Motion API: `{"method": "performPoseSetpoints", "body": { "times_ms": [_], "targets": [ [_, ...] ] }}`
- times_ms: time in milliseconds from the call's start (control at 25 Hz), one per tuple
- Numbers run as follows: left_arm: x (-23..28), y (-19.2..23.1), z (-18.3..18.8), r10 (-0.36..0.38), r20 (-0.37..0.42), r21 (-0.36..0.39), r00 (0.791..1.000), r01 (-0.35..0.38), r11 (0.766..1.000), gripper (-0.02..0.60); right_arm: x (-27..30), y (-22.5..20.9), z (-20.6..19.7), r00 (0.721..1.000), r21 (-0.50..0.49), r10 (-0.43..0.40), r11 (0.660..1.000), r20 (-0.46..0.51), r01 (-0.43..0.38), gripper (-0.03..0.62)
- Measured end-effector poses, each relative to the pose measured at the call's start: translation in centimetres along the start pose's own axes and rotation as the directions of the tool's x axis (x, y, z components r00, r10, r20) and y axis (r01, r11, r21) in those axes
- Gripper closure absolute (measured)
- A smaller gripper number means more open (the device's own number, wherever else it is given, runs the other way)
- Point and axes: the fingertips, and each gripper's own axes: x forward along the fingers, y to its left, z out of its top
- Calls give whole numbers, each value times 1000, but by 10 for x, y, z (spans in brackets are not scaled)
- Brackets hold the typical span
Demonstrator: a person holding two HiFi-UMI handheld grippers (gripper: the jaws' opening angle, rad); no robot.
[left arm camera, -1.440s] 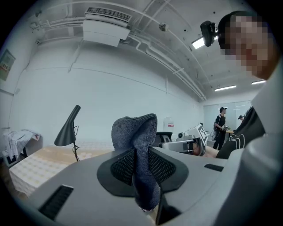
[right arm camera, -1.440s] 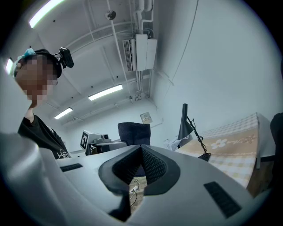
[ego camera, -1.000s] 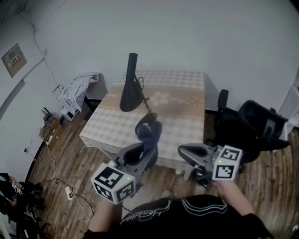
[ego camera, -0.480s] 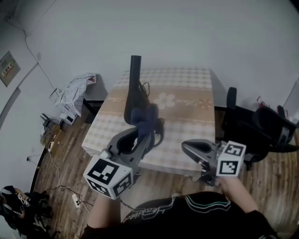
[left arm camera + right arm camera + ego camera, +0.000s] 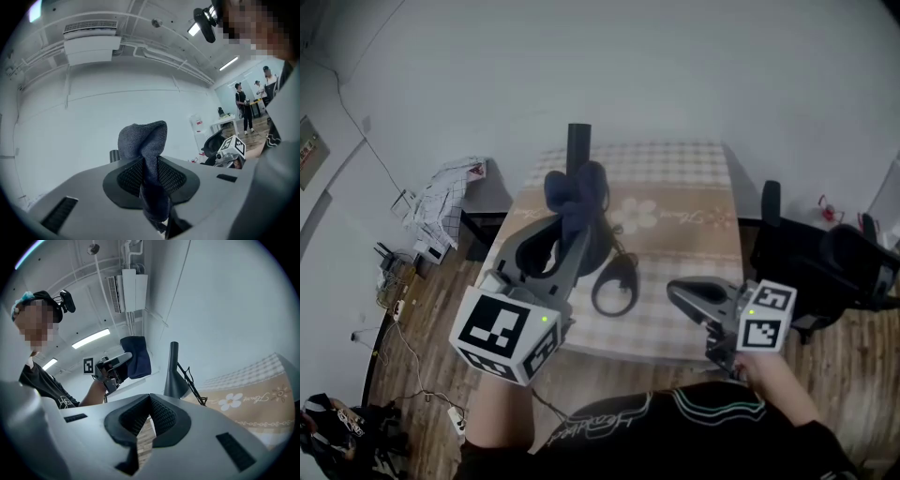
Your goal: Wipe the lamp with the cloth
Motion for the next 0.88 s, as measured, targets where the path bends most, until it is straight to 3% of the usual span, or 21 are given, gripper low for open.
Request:
{"method": "performPoseSetpoints", "body": {
  "times_ms": [160,400,880],
  "targets": [
    [14,23,7,49,-2,124,999,-48,991,509,10,-11,2,1000,-7,-18,1000,1,18,583],
    [41,50,21,114,18,259,993,-115,959,509,8,-33,7,999,2,-52,999,-2,52,583],
    [90,78,19,228,-57,359,972,-193,913,509,-6,-64,31,999,3,-36,999,-24,36,583]
  ]
}}
